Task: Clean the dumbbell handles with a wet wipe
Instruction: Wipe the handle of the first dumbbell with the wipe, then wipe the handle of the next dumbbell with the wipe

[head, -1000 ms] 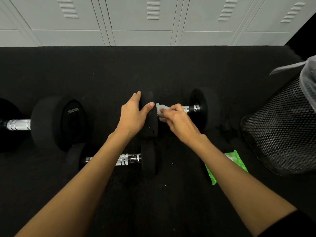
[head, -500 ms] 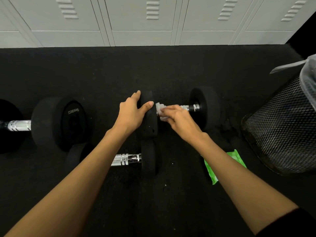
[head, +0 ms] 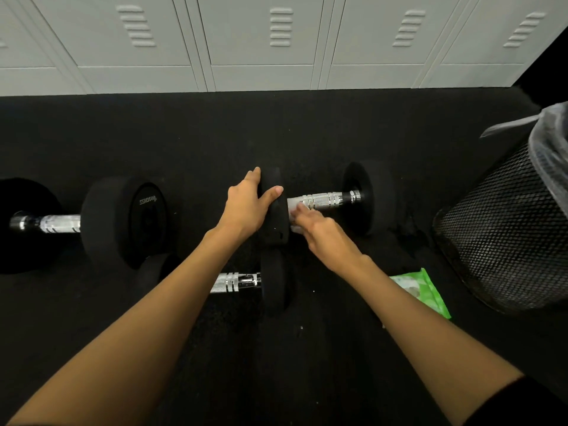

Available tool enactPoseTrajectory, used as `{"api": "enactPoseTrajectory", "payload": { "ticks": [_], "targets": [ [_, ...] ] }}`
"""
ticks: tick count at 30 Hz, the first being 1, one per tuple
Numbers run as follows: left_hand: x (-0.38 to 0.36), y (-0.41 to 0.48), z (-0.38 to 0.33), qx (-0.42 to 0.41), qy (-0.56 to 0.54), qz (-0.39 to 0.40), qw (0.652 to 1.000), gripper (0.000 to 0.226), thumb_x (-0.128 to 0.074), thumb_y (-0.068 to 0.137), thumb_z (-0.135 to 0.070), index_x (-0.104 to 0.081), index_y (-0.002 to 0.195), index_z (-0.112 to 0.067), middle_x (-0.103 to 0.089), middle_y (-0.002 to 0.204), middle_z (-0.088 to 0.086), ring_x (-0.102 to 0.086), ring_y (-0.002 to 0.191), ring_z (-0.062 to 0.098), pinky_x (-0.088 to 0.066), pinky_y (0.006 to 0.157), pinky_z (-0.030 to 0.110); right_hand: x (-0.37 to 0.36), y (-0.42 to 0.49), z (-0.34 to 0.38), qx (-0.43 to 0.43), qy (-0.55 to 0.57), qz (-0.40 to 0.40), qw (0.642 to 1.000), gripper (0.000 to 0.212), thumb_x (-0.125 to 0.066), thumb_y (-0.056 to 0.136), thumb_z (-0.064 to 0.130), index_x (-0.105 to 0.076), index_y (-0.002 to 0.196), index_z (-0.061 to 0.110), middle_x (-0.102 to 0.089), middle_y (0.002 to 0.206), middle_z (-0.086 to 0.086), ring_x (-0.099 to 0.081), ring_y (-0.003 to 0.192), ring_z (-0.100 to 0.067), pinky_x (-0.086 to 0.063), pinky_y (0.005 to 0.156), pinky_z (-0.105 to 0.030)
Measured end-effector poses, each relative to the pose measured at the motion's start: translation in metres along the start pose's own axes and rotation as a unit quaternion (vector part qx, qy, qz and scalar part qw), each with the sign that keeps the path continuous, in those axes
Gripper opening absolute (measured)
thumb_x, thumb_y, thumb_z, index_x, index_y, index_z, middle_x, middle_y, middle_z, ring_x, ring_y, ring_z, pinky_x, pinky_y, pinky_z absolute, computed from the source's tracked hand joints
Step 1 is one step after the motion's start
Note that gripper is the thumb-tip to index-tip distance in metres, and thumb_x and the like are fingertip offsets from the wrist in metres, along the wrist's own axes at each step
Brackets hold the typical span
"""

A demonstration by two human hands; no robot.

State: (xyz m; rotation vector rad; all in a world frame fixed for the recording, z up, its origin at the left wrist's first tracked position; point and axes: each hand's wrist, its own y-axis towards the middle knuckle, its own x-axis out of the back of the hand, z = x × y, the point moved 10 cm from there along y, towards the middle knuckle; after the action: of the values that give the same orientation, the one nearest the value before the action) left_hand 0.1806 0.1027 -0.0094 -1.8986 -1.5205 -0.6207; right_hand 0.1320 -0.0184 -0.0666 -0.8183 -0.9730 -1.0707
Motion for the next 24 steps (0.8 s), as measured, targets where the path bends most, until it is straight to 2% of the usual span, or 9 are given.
{"api": "enactPoseTrajectory", "payload": {
  "ticks": [3,4,6,9,13,16,18,21,24],
  "targets": [
    [-0.001,-0.001,0.000,0.003,0.003,0.015,1.000,0.067,-0.050,0.097,-0.036,-0.021,0.150,-0.008,-0.035,0.150,0.011,-0.034,0.137,0.029,-0.032,0.107,0.033,-0.008,-0.010,-0.028,-0.019,-0.028,0.016,0.999,0.043,-0.055,0.084,0.048,-0.060,0.124,0.033,-0.061,0.126,0.007,-0.058,0.113,-0.009,-0.039,0.107,-0.039],
    [-0.001,-0.003,-0.002,0.001,0.004,0.022,1.000,0.067,-0.050,0.097,-0.034,-0.019,0.150,-0.008,-0.034,0.151,0.011,-0.034,0.137,0.029,-0.032,0.107,0.033,-0.002,-0.016,-0.028,-0.001,-0.036,0.016,0.999,0.038,-0.054,0.084,0.047,-0.062,0.118,0.033,-0.064,0.117,0.005,-0.060,0.108,-0.011,-0.042,0.104,-0.038],
    [-0.001,-0.004,-0.001,0.005,0.002,0.040,0.999,0.070,-0.051,0.097,-0.032,-0.014,0.152,-0.009,-0.031,0.153,0.011,-0.033,0.138,0.028,-0.031,0.110,0.034,0.024,-0.022,-0.023,-0.024,0.001,0.011,1.000,0.022,-0.054,0.092,0.026,-0.065,0.111,0.025,-0.066,0.108,-0.004,-0.063,0.099,-0.017,-0.049,0.093,-0.033],
    [0.006,-0.012,-0.001,0.000,0.007,0.068,0.998,0.072,-0.052,0.097,-0.029,-0.009,0.152,-0.013,-0.030,0.154,0.011,-0.033,0.139,0.027,-0.031,0.112,0.037,0.072,-0.025,-0.011,-0.049,0.057,-0.001,0.997,0.020,-0.057,0.092,0.010,-0.068,0.109,0.009,-0.069,0.094,-0.013,-0.065,0.089,-0.022,-0.044,0.079,-0.018],
    [0.035,-0.015,-0.003,-0.034,0.103,0.085,0.990,0.063,-0.054,0.095,-0.031,-0.026,0.149,-0.013,-0.044,0.144,0.015,-0.045,0.130,0.031,-0.038,0.106,0.040,0.133,-0.017,0.026,-0.004,0.038,0.005,0.999,0.020,-0.058,0.092,0.009,-0.069,0.110,0.007,-0.071,0.104,-0.009,-0.064,0.096,-0.013,-0.036,0.076,-0.003],
    [0.064,-0.020,-0.003,-0.072,0.193,0.108,0.973,0.050,-0.055,0.094,-0.034,-0.044,0.139,-0.014,-0.056,0.133,0.015,-0.053,0.121,0.031,-0.042,0.102,0.041,0.163,-0.006,0.067,0.042,-0.013,0.013,0.999,0.022,-0.057,0.094,0.016,-0.067,0.113,0.011,-0.068,0.114,-0.002,-0.060,0.108,-0.015,-0.039,0.089,-0.016],
    [0.083,-0.026,0.003,-0.075,0.223,0.133,0.963,0.045,-0.054,0.094,-0.034,-0.049,0.135,-0.016,-0.058,0.130,0.010,-0.054,0.119,0.028,-0.044,0.101,0.043,0.167,0.000,0.091,0.044,-0.020,0.038,0.998,0.022,-0.055,0.095,0.020,-0.066,0.114,0.014,-0.064,0.106,0.004,-0.055,0.102,-0.009,-0.039,0.086,-0.022],
    [0.114,-0.037,0.038,-0.009,0.222,0.155,0.963,0.038,-0.054,0.095,-0.033,-0.056,0.127,-0.013,-0.060,0.125,0.009,-0.056,0.115,0.027,-0.045,0.096,0.039,0.160,0.011,0.126,0.048,0.019,0.052,0.997,0.021,-0.055,0.095,0.020,-0.067,0.112,0.015,-0.064,0.107,0.005,-0.054,0.098,-0.007,-0.040,0.083,-0.021],
    [0.133,-0.063,0.092,0.120,0.210,0.166,0.956,0.040,-0.051,0.095,-0.040,-0.064,0.106,-0.004,-0.067,0.102,0.014,-0.065,0.090,0.029,-0.054,0.076,0.037,0.133,0.023,0.146,0.021,0.071,0.019,0.997,0.020,-0.056,0.094,0.020,-0.067,0.109,0.018,-0.066,0.113,-0.004,-0.058,0.107,-0.017,-0.039,0.083,-0.020]
  ]
}}
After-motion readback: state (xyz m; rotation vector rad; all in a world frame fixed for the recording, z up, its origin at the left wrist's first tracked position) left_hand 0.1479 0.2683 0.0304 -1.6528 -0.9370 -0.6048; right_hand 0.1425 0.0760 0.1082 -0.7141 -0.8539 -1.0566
